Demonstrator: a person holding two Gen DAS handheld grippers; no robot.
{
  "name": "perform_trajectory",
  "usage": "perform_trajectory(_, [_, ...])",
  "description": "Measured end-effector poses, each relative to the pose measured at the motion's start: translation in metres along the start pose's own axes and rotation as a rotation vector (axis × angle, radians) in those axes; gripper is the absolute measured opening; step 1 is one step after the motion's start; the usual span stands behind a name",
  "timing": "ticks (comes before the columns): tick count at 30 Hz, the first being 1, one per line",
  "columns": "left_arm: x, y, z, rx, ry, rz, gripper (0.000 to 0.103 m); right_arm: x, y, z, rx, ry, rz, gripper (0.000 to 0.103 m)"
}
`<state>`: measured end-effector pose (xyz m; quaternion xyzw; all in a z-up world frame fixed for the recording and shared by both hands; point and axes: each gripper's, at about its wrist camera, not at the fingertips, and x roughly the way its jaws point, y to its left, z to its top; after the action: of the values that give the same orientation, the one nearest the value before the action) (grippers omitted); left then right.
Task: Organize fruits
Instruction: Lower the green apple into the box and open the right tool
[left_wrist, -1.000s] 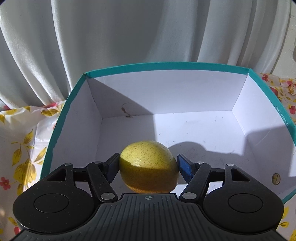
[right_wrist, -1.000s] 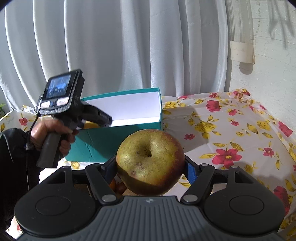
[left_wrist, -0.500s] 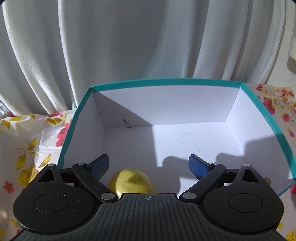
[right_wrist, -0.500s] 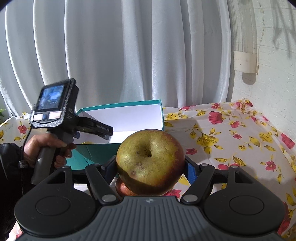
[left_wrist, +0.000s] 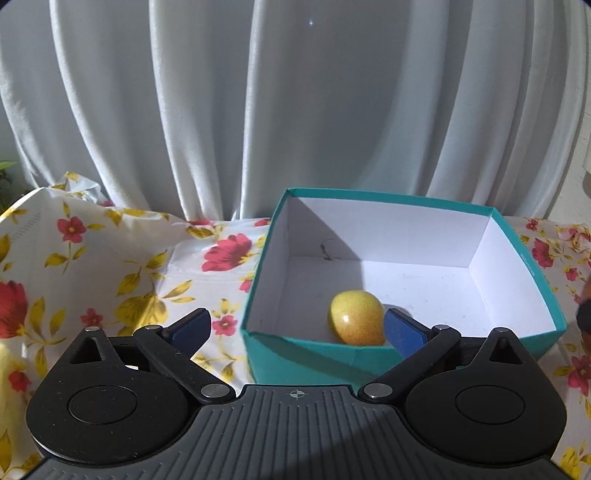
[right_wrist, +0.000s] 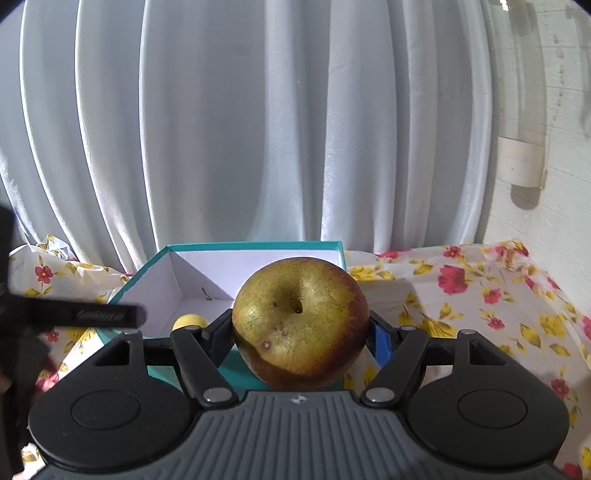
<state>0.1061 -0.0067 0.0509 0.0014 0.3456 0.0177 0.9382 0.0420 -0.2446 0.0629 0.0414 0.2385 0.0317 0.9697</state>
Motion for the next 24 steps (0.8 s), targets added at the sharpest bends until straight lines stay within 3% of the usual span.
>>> perform_trajectory(6, [-0.01, 0.026, -0.015, -0.073, 0.074, 0.005, 0.103, 0.057, 0.013, 0.014, -0.058, 0.054, 0.038, 0.072])
perform_trajectory(14, [-0.014, 0.051, -0.039, -0.138, 0.155, 0.043, 0.103, 0.126, 0.025, 0.006, -0.099, 0.228, 0.045, 0.072])
perform_trajectory(18, [-0.012, 0.05, -0.051, -0.104, 0.19, 0.068, 0.103, 0.142, 0.031, -0.002, -0.136, 0.286, -0.002, 0.072])
perform_trajectory(24, [-0.014, 0.04, -0.061, -0.079, 0.198, 0.028, 0.103, 0.148, 0.034, -0.002, -0.168, 0.312, -0.019, 0.073])
